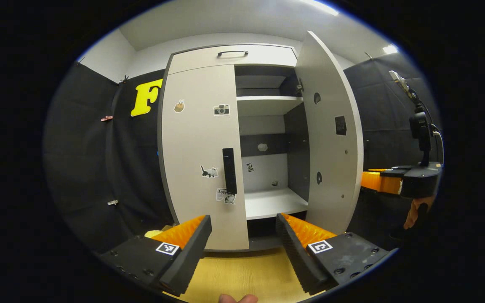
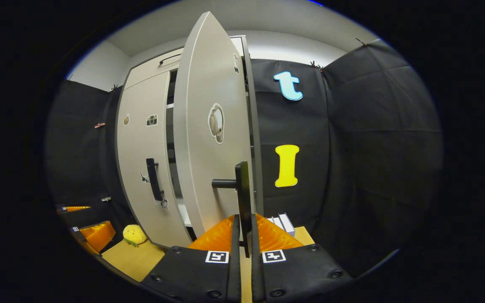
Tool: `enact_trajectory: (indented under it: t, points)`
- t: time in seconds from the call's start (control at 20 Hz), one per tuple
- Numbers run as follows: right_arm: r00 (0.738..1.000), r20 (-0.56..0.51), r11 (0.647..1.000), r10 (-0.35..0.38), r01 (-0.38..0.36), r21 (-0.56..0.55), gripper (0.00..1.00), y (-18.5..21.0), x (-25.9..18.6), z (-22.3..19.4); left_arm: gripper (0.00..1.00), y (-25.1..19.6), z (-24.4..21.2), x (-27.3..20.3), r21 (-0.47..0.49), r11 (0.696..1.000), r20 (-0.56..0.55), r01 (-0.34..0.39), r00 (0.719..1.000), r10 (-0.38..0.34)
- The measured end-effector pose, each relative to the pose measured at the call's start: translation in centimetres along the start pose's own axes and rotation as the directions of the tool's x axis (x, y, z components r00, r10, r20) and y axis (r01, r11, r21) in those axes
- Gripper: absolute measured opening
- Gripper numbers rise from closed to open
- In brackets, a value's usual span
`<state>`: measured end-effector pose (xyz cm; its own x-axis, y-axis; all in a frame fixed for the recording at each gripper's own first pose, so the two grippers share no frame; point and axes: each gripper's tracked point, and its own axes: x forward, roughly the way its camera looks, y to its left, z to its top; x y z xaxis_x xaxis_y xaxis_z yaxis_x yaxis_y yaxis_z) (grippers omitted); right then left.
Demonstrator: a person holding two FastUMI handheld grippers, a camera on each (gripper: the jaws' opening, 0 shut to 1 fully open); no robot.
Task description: Open the right door of the double-door shoe cabinet with the right hand, and open the left door with the left hand.
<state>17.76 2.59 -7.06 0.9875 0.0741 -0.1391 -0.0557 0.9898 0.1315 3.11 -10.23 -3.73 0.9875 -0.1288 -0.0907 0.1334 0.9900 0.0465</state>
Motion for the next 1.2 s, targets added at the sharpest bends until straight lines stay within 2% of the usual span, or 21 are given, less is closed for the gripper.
enact_trajectory:
  t: [0.15, 0.2, 0.25, 0.4, 0.55, 0.75, 0.9, 0.95, 1.0, 1.1, 1.2]
  points:
    - [0.999, 0.015, 0.999, -0.043, 0.043, -0.011, 0.14, -1.2, 0.6, 0.4, 0.95, -0.9, 0.1, 0.2, 0.008, 1.000, 0.002, 0.012, 1.000, -0.012]
    - [0.999, 0.014, 0.999, -0.052, 0.052, -0.014, 0.05, -1.9, 0.2, 0.3, 0.95, -1.2, 0.2, 0.2, 0.008, 1.000, 0.002, 0.015, 1.000, -0.015]
    - [0.998, 0.011, 0.998, -0.064, 0.065, -0.013, 0.06, -2.5, 0.4, 0.4, 0.95, -1.4, 0.2, 0.3, 0.007, 1.000, 0.002, 0.018, 1.000, -0.018]
    - [1.000, 0.022, 1.000, -0.022, 0.022, 0.009, 0.05, -1.6, 0.4, 0.5, 0.95, -1.6, 0.3, 0.5, 0.015, 1.000, 0.003, 0.018, 1.000, -0.018]
    - [0.998, 0.036, 0.999, -0.046, 0.047, -0.026, 0.05, -2.7, 0.7, 0.7, 0.95, -1.6, 0.4, 0.7, 0.015, 1.000, 0.004, 0.012, 1.000, -0.012]
    - [0.999, 0.020, 0.999, -0.039, 0.039, 0.005, 0.05, -2.3, 0.5, 0.4, 0.95, -1.1, 0.9, 1.2, 0.018, 1.000, 0.016, -0.004, 1.000, 0.003]
    - [0.999, 0.002, 0.999, -0.041, 0.041, -0.014, 0.06, -2.6, 0.5, -0.3, 0.95, -0.4, 1.7, 2.1, 0.021, 1.000, 0.041, -0.017, 0.999, 0.016]
    - [0.998, 0.010, 0.998, -0.059, 0.059, -0.026, 0.08, -3.2, -0.1, 0.1, 0.95, -0.2, 1.9, 2.5, 0.016, 1.000, 0.048, -0.020, 0.999, 0.020]
    - [0.998, 0.014, 0.998, -0.061, 0.061, -0.024, 0.17, -3.5, 0.3, 0.1, 0.95, 0.0, 2.2, 2.9, 0.008, 1.000, 0.055, -0.022, 0.998, 0.022]
    - [0.998, 0.014, 0.998, -0.065, 0.065, 0.001, 0.42, -3.4, -0.1, 0.1, 0.95, 0.6, 2.5, 4.0, -0.004, 1.000, 0.062, -0.030, 0.998, 0.030]
    - [0.997, 0.027, 0.997, -0.077, 0.077, 0.007, 0.52, -3.8, -0.7, 0.4, 0.95, 1.3, 2.8, 5.4, 0.003, 0.999, 0.067, -0.043, 0.997, 0.042]
